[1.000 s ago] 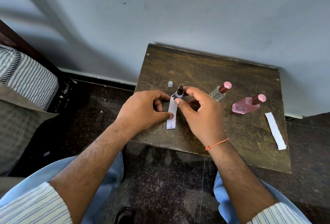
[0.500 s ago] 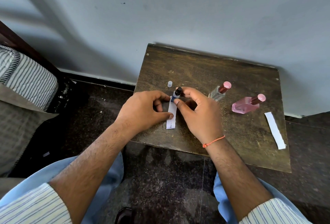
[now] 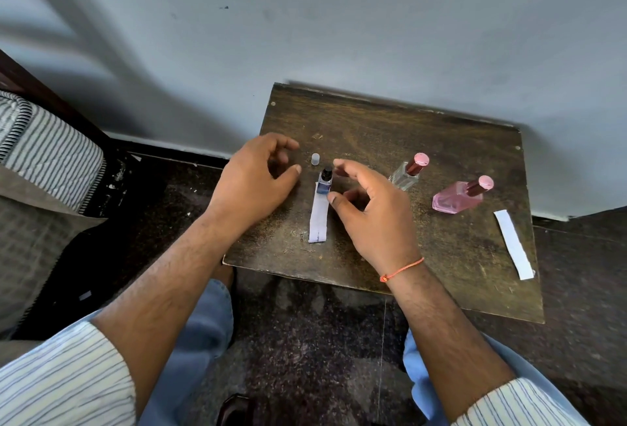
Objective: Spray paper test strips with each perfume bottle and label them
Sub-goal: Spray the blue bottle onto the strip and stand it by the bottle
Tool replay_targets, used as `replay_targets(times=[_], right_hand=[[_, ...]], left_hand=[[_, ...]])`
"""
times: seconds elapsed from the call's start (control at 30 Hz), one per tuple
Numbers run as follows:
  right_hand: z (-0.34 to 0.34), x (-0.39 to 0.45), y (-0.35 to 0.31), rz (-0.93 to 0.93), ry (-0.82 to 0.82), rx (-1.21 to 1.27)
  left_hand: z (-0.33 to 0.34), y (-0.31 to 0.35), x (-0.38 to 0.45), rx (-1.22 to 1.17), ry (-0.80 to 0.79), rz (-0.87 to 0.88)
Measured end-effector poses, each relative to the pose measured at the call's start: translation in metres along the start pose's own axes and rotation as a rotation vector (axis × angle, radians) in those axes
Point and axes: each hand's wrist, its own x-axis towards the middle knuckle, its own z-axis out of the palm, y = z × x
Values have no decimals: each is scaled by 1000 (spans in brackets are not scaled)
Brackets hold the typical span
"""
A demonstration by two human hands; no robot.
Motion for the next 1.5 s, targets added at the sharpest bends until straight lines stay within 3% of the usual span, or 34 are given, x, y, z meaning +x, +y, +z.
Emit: replay_targets(times=[0.17, 0.6, 0.8, 0.9, 1.03, 1.23, 1.5], right_hand=[[-8, -3, 0, 0, 9, 29], [-14, -6, -1, -36, 22, 90], [-17, -5, -3, -100, 98, 141], [-18, -5, -7, -155, 161, 162], [-19, -3, -10, -213, 217, 158], [-21, 0, -14, -286, 285, 197], [-20, -5, -14, -258, 263, 241]], left_hand=[[7, 2, 12, 89, 0, 77], [18, 12, 23, 137, -25, 7], [-2, 32, 20, -101, 41, -39], [-16, 50, 14, -265, 109, 41], [-18, 60, -11, -307, 98, 182], [-21, 57, -25, -187, 96, 392], [-13, 52, -24, -99, 121, 507]])
